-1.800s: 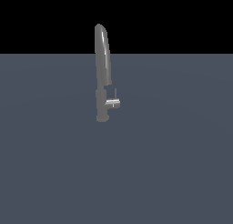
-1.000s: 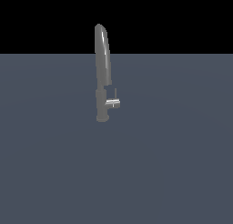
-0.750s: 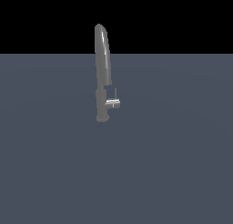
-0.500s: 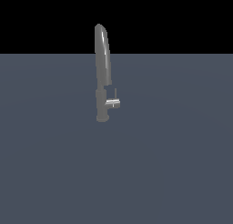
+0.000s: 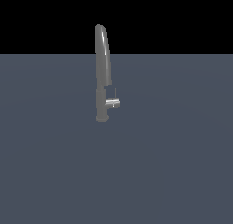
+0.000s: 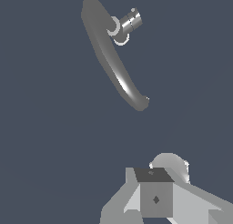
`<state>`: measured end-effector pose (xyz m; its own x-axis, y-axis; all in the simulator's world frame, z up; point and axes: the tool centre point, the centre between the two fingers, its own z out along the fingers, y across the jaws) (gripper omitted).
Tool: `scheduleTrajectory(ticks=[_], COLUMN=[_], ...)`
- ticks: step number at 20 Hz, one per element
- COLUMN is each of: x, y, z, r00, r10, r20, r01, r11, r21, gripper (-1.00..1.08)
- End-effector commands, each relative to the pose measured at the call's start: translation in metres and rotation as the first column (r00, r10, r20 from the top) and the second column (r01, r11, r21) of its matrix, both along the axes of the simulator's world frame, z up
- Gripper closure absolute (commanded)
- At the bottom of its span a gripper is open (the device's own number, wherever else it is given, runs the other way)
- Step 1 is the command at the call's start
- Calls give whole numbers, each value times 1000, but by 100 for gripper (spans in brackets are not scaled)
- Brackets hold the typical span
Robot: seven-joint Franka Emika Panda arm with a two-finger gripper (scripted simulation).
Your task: Turn on the faucet by rotating a designated handle.
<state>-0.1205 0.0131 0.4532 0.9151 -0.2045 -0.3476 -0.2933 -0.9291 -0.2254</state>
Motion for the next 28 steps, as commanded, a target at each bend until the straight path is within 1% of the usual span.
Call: scheduleTrajectory(ticks=[1, 8, 15, 22, 28], x=[14, 53, 89, 123, 150], y=[0, -1, -4, -7, -10], z=[-7, -29, -56, -88, -119], r00=[999, 984, 950, 897, 836], r10=[-29, -104, -169, -221, -254], r20=[-38, -147, -262, -382, -486], r01=[30, 120, 217, 321, 415], r11=[999, 987, 961, 920, 873], r21=[29, 103, 168, 222, 258], gripper=[108, 108, 108, 108, 108])
